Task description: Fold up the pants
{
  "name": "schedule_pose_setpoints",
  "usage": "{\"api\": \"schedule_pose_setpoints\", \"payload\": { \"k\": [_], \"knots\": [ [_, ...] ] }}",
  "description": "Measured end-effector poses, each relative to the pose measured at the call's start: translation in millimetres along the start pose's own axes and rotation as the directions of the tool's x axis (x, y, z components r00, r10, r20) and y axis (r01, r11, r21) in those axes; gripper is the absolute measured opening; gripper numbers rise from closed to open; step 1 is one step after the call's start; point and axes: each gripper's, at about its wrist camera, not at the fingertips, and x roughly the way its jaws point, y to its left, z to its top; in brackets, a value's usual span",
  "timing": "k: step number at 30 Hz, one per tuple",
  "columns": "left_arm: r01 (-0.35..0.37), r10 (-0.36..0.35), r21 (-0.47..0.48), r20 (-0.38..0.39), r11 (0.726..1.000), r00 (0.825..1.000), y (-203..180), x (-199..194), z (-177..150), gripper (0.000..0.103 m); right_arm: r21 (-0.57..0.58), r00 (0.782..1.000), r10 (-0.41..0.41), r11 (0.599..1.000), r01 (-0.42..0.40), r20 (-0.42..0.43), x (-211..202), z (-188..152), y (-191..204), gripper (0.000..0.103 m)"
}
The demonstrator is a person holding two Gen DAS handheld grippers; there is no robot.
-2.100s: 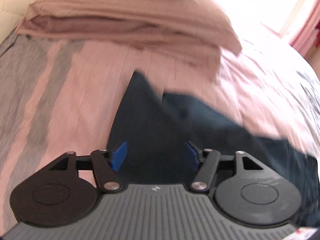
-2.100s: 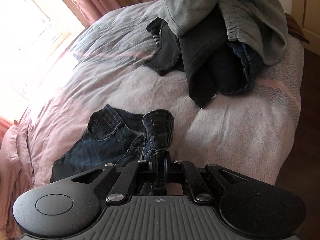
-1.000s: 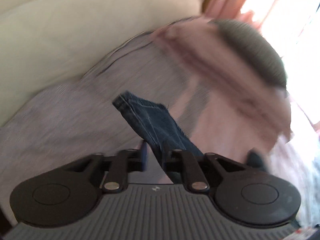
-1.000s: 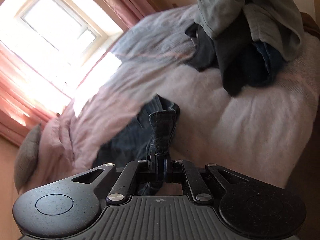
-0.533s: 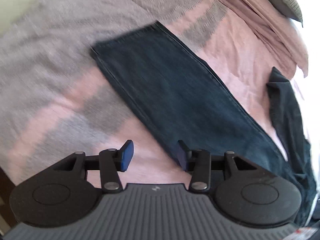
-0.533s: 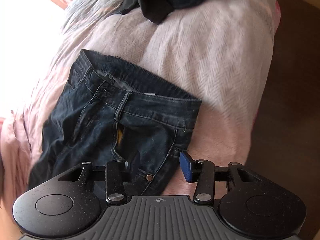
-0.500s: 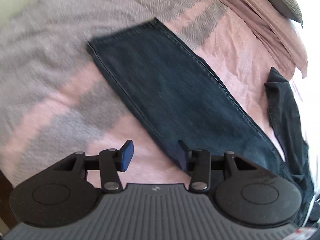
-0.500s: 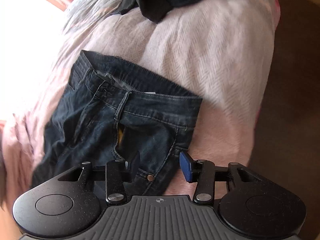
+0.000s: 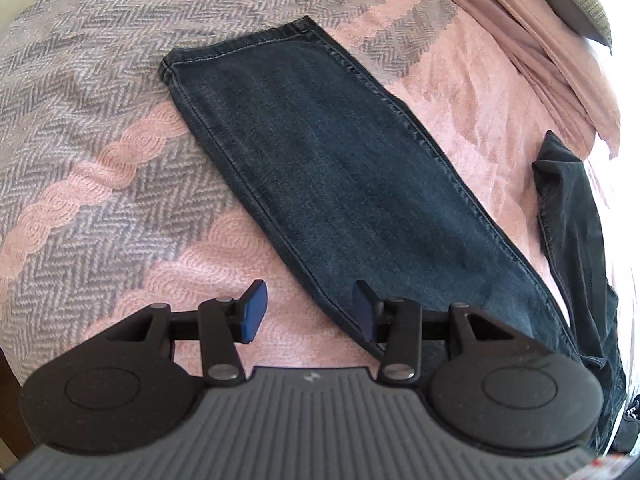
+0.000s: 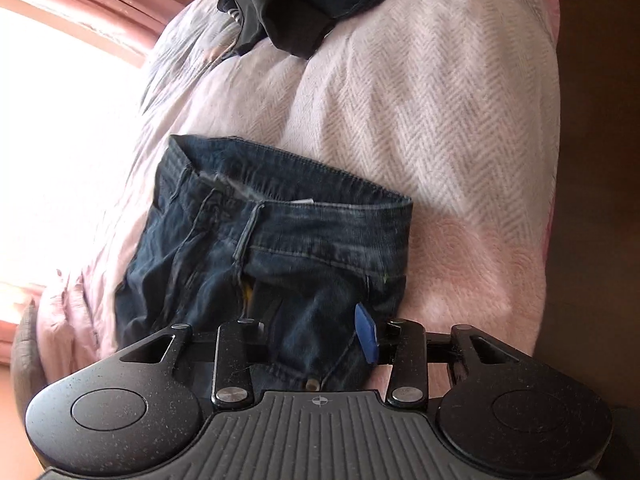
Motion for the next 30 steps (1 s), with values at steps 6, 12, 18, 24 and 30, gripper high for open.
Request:
{"api": "schedule_pose_setpoints", "payload": {
  "k": [6,12,18,24,30],
  "knots": [
    [-0.005,0.005,0.002,-0.002,1.0,1.0,-1.3,-0.3,-3.0,0.041,0.048,0.999,-0.045,0.998,0.046,-0.012,-10.1,-2.0,-17.5,0.037],
    [-0.005,0.005,0.019,-0.005,1.0,1.0,-3.9,-1.1,-4.6,0.041,0.035,0.997,-0.059,0.998,0.061,-0.055,21.3,-9.5,-11.7,0.007],
    [0.0,-0.001,0.034,0.038,0.999,0.999,4.6,-9.9,3.5,0.041,-0.155,0.994,-0.071,0.986,0.057,-0.083,-18.4,18.0,2.9,0.003],
    [-0.034,0.035,-0.016,0.064,0.999,0.997,21.5,1.2,15.6,0.041,-0.236,0.969,-0.231,0.949,0.207,-0.081,8.4,19.0,14.1,0.004],
    [-0.036,0.047,-0.123,0.085,0.992,0.995,36.9,26.3,32.7,0.037,-0.176,0.975,-0.214,0.964,0.2,-0.063,1.7,12.1,2.0,0.005]
  ]
}}
